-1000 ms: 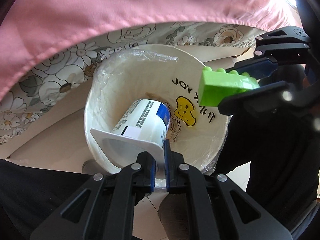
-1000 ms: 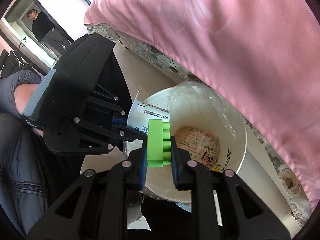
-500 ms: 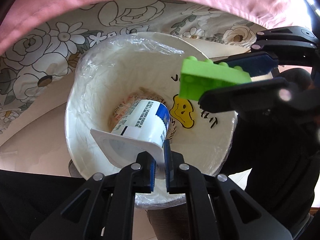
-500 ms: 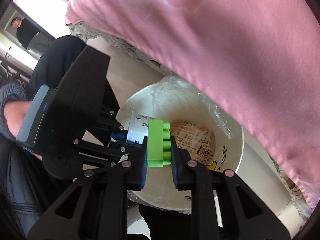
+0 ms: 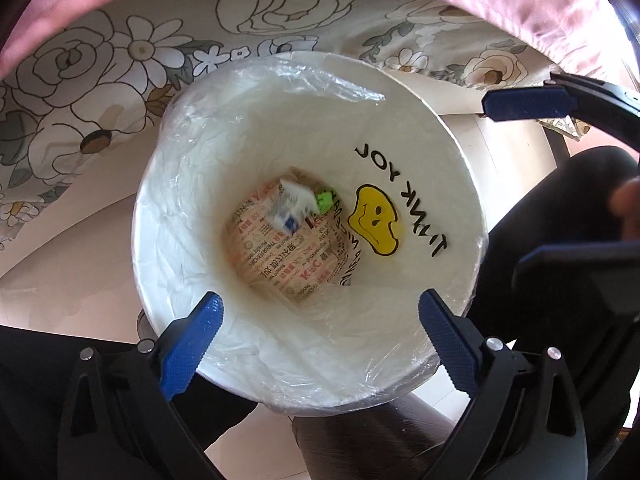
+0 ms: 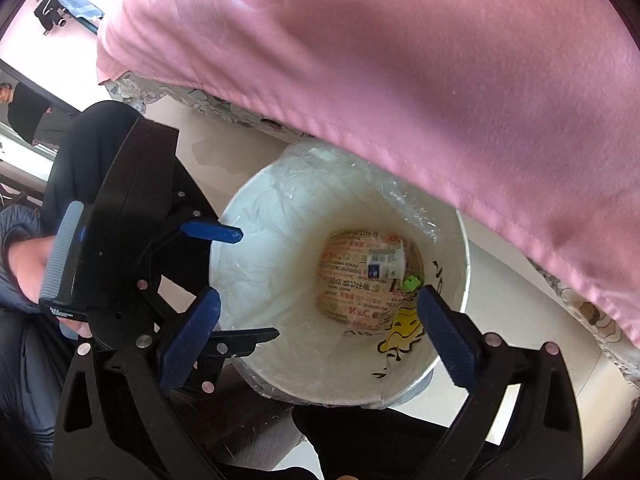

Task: Collect trash
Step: 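Move both open tools back over the bed toward the remaining items, then grasp the white medicine box with the right tool while the left tool grasps the milk carton, then carry the medicine box and milk carton with both tools over the trash bin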

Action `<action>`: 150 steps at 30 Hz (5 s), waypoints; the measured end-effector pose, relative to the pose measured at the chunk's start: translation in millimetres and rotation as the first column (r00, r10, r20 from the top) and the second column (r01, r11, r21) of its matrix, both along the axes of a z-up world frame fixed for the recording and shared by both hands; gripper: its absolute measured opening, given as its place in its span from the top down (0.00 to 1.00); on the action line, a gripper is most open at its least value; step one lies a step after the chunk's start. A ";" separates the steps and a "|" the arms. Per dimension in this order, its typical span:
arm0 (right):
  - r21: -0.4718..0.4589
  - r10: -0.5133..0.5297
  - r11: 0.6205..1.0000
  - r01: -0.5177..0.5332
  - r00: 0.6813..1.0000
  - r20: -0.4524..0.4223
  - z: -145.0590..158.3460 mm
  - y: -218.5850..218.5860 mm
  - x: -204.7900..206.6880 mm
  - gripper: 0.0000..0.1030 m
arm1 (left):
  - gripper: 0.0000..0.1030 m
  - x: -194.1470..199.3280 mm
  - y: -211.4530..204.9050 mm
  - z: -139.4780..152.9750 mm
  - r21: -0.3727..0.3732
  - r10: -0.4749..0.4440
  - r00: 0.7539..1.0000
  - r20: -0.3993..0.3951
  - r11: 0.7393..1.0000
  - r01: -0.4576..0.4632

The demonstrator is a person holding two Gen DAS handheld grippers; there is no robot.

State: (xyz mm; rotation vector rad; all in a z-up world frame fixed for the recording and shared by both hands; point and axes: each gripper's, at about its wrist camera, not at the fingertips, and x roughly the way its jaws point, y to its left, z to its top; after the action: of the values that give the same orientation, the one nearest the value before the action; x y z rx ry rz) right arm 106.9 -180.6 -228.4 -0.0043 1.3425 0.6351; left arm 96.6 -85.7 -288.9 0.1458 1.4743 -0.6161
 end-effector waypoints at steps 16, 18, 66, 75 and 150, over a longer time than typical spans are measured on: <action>0.016 -0.025 1.000 0.024 0.999 0.039 11.3 -20.6 -7.4 0.06 | 0.04 -5.1 8.4 16.0 0.009 0.004 0.999 0.037 1.000 -0.005; 0.018 -0.033 0.999 0.032 0.998 0.059 17.3 -21.3 -10.6 0.06 | 0.04 -8.0 9.2 22.8 0.004 0.008 0.999 0.053 1.000 -0.008; 0.025 -0.245 0.957 0.289 0.759 0.603 211.2 -133.9 87.9 0.06 | 0.04 108.8 -19.9 265.9 -0.120 0.312 0.789 0.529 0.948 -0.295; -0.002 -0.193 0.970 0.242 0.778 0.598 207.5 -145.3 168.5 0.07 | 0.04 166.2 -38.5 253.3 -0.080 0.341 0.774 0.534 0.932 -0.355; 0.010 -0.022 1.000 0.020 0.807 0.590 238.3 -120.4 138.9 0.57 | 0.63 155.4 25.1 286.5 -0.097 0.251 0.773 0.583 0.966 -0.241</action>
State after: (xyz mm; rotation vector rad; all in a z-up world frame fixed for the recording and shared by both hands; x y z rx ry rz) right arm 245.8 -301.0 9.9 -0.1729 0.7304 0.5541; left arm 252.0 -60.6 -2.4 0.1146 0.8544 -0.3196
